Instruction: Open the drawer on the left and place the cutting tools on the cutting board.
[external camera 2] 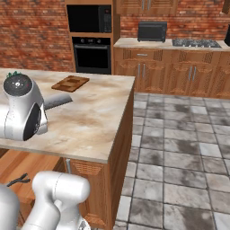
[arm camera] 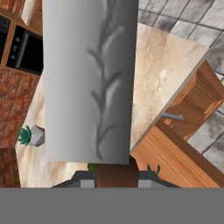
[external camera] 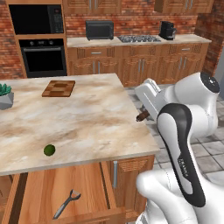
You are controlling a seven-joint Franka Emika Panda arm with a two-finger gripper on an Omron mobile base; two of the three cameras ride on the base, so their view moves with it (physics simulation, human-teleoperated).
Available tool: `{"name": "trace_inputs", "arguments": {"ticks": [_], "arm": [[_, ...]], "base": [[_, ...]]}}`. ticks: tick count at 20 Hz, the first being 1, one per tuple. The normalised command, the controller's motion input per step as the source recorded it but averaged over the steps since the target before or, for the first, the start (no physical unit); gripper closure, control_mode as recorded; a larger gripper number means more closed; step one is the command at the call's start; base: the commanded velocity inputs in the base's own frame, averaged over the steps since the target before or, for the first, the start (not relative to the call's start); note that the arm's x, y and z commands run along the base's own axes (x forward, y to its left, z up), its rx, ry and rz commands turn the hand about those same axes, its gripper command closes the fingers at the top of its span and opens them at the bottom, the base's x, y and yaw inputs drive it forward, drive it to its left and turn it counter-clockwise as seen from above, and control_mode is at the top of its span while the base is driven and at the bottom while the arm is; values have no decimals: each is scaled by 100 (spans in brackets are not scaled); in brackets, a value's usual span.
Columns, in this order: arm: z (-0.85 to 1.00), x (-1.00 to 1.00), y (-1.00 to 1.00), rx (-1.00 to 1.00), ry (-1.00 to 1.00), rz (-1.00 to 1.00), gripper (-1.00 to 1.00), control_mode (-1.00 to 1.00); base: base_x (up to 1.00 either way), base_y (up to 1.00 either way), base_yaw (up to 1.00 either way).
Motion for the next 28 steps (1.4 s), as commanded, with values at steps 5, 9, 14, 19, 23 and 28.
{"name": "trace_inputs", "arguments": {"ticks": [5, 9, 14, 19, 23, 28], "arm": [[0, 0, 0, 0, 0, 0, 100, -100], [0, 0, 0, 0, 0, 0, 100, -100], [0, 0, 0, 0, 0, 0, 100, -100], [0, 0, 0, 0, 0, 0, 100, -100], [-25, -28, -13, -12, 0, 0, 100, -100], [-31, -16, -47, -11, 0, 0, 100, -100]], "base": [[0, 0, 0], [0, 0, 0], [0, 0, 0], [0, 0, 0], [0, 0, 0], [0, 0, 0]]}}
